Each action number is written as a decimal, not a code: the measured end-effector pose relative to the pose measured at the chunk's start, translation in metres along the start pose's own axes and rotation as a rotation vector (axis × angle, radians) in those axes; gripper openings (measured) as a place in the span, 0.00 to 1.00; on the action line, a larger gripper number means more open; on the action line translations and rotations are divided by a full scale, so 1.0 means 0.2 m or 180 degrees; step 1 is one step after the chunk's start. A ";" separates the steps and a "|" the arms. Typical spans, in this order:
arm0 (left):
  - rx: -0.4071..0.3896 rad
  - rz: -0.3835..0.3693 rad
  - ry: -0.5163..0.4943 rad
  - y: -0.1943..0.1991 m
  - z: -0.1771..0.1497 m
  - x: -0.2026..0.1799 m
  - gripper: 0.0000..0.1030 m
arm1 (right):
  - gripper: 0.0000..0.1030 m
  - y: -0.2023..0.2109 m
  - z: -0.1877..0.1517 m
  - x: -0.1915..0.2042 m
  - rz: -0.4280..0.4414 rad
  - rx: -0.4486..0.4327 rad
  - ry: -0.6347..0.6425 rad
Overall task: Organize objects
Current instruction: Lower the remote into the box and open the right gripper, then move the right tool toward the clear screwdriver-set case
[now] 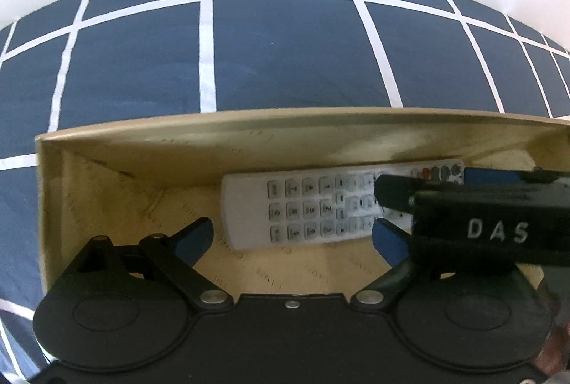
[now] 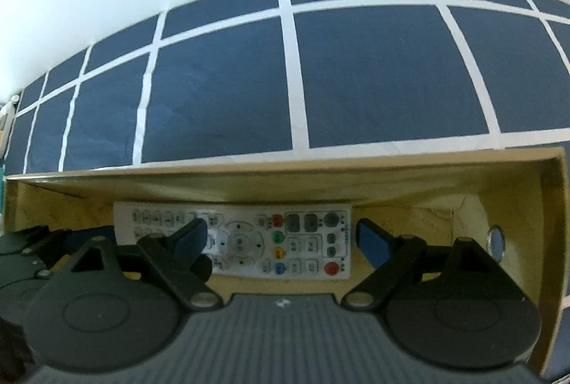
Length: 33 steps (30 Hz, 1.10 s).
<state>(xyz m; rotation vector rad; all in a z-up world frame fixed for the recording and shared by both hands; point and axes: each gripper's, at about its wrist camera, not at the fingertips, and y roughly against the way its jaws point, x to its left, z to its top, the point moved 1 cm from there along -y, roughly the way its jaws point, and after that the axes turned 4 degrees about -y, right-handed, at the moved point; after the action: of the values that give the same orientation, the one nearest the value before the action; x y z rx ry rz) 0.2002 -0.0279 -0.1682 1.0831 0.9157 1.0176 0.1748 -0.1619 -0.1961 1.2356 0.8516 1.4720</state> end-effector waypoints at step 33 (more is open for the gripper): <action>-0.0459 0.0178 0.0114 0.83 -0.57 -0.34 1.00 | 0.98 1.02 -0.54 -0.10 0.0091 -0.0621 -0.0047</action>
<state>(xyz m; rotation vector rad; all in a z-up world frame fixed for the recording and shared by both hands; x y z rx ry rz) 0.0419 -0.0390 -0.0272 0.9767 0.8312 1.1349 0.0199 -0.2253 -0.0368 1.1153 0.6658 1.5285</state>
